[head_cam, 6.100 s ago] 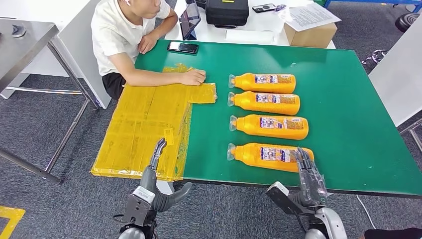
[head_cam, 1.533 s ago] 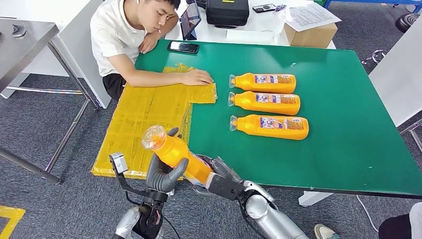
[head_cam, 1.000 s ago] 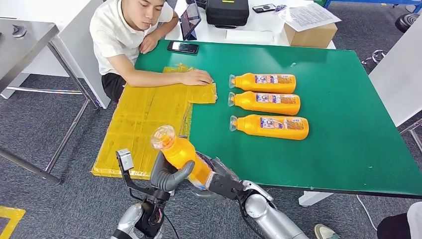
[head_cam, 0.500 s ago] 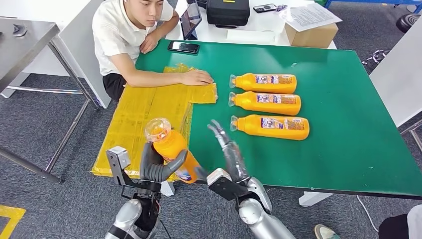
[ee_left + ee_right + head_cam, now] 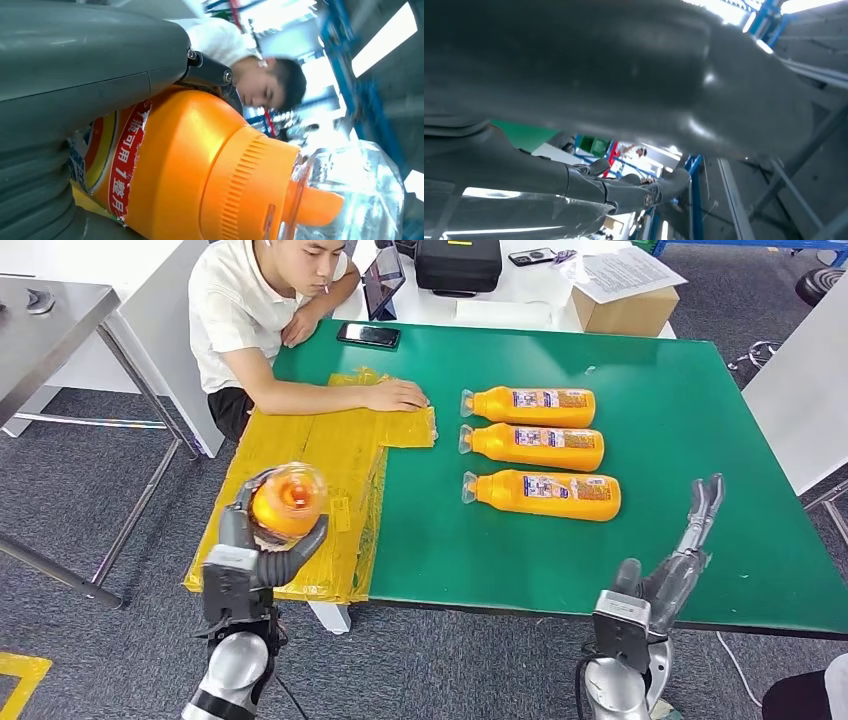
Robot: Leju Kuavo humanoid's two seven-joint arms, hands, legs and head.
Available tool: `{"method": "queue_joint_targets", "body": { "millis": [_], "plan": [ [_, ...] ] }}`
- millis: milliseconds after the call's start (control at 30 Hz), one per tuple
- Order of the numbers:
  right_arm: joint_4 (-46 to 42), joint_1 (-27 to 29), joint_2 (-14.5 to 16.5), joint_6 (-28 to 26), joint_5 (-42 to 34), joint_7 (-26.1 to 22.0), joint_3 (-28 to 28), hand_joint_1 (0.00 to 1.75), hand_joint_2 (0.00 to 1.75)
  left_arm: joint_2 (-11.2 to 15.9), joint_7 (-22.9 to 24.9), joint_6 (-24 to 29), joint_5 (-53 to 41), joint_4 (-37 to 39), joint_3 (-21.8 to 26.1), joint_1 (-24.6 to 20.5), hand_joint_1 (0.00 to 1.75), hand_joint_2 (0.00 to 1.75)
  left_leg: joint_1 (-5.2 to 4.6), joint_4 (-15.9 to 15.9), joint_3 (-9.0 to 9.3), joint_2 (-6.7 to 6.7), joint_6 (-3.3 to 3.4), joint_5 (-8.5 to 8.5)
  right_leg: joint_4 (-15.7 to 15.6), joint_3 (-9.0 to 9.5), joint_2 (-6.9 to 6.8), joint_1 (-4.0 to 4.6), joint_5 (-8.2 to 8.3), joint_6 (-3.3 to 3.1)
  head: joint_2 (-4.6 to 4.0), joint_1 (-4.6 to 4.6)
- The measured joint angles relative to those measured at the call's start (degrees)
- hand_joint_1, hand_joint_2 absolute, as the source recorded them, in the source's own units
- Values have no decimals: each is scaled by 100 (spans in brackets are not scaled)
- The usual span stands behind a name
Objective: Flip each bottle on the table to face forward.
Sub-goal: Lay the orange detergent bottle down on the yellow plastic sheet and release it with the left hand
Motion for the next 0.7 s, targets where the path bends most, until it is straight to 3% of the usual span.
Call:
{"method": "queue_joint_targets", "body": {
  "millis": [267,467,700],
  "plan": [
    [-311,85,111,0,-65,-3,-210,0,0,220,584,-54,-1042,641,-192,-457,175,175,-2,0,3,-4,2,3,0,3,-1,-2,2,1,0,1],
    [-252,-38,147,1,-419,-3,-165,0,0,272,1348,-1072,-2375,2014,-391,-1394,175,175,-2,1,3,-7,1,8,1,4,-3,-2,4,2,0,-1],
    [51,-290,65,4,-876,-3,210,0,0,130,1576,-2461,-2842,3858,-630,-2662,175,175,-2,2,4,-5,-2,15,4,7,-2,-2,7,4,0,0]
  ]
}}
